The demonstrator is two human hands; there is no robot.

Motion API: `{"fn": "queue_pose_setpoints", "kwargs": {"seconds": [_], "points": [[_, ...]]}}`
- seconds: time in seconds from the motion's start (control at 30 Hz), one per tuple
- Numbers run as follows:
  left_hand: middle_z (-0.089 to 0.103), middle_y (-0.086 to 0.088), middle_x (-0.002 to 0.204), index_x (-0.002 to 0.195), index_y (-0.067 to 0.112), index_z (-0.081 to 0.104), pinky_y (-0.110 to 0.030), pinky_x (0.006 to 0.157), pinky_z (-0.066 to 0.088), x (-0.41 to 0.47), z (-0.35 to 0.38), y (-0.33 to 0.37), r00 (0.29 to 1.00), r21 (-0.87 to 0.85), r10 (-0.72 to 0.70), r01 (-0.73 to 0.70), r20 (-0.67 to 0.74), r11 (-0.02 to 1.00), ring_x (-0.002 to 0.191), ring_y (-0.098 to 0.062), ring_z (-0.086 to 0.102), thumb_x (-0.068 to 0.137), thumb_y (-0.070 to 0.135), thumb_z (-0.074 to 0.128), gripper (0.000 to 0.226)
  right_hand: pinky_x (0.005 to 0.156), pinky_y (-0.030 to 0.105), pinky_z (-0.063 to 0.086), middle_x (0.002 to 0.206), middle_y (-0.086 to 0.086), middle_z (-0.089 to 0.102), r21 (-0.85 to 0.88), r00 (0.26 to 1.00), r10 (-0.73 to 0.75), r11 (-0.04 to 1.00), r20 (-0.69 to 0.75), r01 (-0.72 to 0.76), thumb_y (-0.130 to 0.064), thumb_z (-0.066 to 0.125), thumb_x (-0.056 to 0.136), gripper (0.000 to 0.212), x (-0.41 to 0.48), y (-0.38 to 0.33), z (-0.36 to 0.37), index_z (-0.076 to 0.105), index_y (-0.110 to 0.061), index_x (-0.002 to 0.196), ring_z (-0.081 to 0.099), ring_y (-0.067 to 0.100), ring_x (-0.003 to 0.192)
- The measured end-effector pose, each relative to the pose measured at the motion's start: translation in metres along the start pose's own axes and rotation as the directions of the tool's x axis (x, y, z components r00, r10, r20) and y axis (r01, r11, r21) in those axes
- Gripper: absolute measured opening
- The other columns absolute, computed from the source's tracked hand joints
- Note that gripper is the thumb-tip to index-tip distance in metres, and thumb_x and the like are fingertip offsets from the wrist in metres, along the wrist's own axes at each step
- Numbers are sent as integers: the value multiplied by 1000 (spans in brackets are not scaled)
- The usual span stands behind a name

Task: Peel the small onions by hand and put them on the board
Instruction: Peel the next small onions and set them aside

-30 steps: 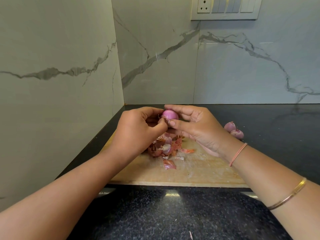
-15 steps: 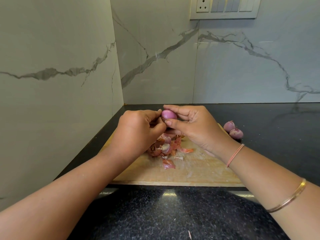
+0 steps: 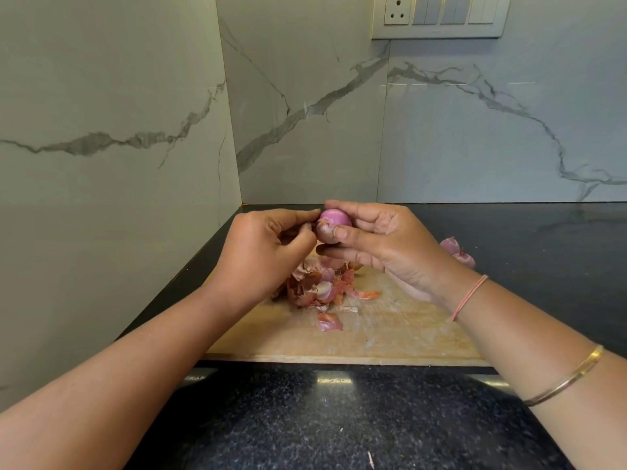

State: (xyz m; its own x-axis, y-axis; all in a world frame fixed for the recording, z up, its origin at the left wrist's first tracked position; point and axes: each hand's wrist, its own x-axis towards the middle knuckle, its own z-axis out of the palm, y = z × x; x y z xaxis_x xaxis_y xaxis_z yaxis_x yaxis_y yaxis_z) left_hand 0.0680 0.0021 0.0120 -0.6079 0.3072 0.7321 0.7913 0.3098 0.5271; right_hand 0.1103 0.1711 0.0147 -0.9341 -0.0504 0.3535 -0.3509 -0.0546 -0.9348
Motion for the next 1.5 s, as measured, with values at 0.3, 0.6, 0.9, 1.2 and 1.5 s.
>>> {"fn": "queue_pose_setpoints", "kwargs": {"seconds": [0.3, 0.6, 0.9, 1.2, 1.5], "points": [[65, 15, 75, 101, 13, 74, -3, 60, 45, -1, -1, 1, 998, 104, 67, -68, 14, 992, 71, 9, 62, 82, 26, 65, 24, 79, 33, 58, 113, 9, 68, -175, 998, -51, 984, -21, 46, 8, 61, 84, 43, 0, 3, 7, 57, -1, 126, 68, 16, 101], [65, 17, 66, 91, 15, 76, -13, 54, 48, 1, -2, -4, 994, 152, 79, -67, -75, 986, 66, 0, 62, 86, 15, 64, 13, 77, 30, 58, 112, 8, 67, -194, 995, -90, 978, -41, 80, 7, 63, 83, 43, -1, 4, 18, 58, -5, 124, 70, 13, 91], [71, 6, 76, 72, 28, 67, -42, 75, 58, 4, 1, -8, 985, -181, -158, 142, -73, 973, 74, -19, 68, 86, 5, 59, 28, 67, 29, 56, 95, 15, 65, -8, 999, 43, 999, 11, -43, -3, 52, 93, 25, -1, -3, 3, 55, -6, 118, 63, 19, 69], [69, 10, 81, 89, 22, 68, -20, 69, 55, -1, 1, 0, 992, -113, -125, 128, 29, 985, 75, -3, 66, 82, 32, 68, 13, 67, 34, 54, 94, 18, 66, -48, 1000, 12, 999, 5, -12, -4, 53, 93, 13, 0, -3, 0, 51, -11, 104, 61, 25, 75], [71, 9, 75, 83, 25, 70, -20, 65, 54, 0, 1, 1, 982, -126, -184, 187, 36, 974, 72, -4, 68, 76, 28, 70, 8, 71, 32, 56, 102, 4, 69, -307, 995, -101, 946, 14, 100, 2, 62, 87, 25, -2, -2, 6, 52, -18, 97, 69, 13, 79]]}}
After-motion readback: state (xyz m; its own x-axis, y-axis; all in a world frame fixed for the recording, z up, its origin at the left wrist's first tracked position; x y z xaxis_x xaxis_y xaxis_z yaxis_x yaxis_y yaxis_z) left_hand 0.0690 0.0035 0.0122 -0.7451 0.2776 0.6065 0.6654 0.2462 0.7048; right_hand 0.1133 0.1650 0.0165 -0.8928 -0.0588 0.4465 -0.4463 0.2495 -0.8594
